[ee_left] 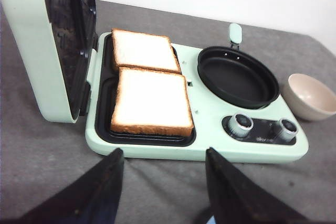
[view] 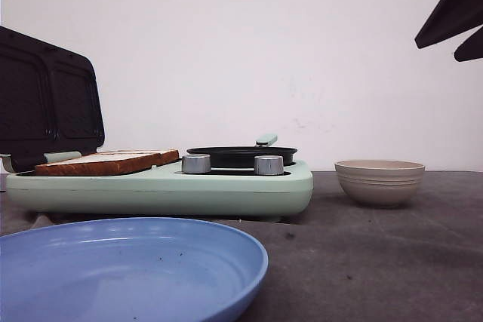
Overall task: Make breakfast with bread and shrimp
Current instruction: 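Move the left gripper to the sandwich-press lid handle and grasp it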
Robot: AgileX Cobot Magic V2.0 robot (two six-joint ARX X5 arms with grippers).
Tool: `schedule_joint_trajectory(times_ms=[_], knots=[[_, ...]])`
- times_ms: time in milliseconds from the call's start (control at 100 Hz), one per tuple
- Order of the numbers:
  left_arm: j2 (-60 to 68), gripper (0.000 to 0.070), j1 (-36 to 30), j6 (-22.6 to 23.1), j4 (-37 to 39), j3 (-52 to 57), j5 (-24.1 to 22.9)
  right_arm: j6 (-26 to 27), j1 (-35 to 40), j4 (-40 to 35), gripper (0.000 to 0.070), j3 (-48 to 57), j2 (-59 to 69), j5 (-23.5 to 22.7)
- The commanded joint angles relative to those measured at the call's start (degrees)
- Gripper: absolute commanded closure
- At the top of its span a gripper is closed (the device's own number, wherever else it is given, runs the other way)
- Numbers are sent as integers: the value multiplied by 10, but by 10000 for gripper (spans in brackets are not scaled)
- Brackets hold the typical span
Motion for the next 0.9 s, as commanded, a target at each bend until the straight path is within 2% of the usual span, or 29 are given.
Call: schedule_joint_trajectory(times_ms=[0, 70, 220, 420, 550, 730, 890], knots=[[1, 468, 1, -54, 12, 3, -17, 9, 3, 5, 362, 3, 2, -6], [5, 468, 3, -86, 24, 4, -29, 15, 3, 5, 362, 3, 2, -10], [28, 468, 19, -137, 56, 14, -24, 17, 3, 0, 362, 3, 2, -10], [113, 465, 52, -156, 65, 67, 11, 16, 3, -22, 362, 3, 2, -10], [170, 413, 82, -180, 66, 113, 18, 16, 3, -39, 362, 3, 2, -10], [227, 412, 133, -195, 66, 176, 34, 16, 3, -54, 362, 3, 2, -10], [268, 406, 186, -230, 70, 221, 59, 16, 3, -55, 362, 3, 2, -10]])
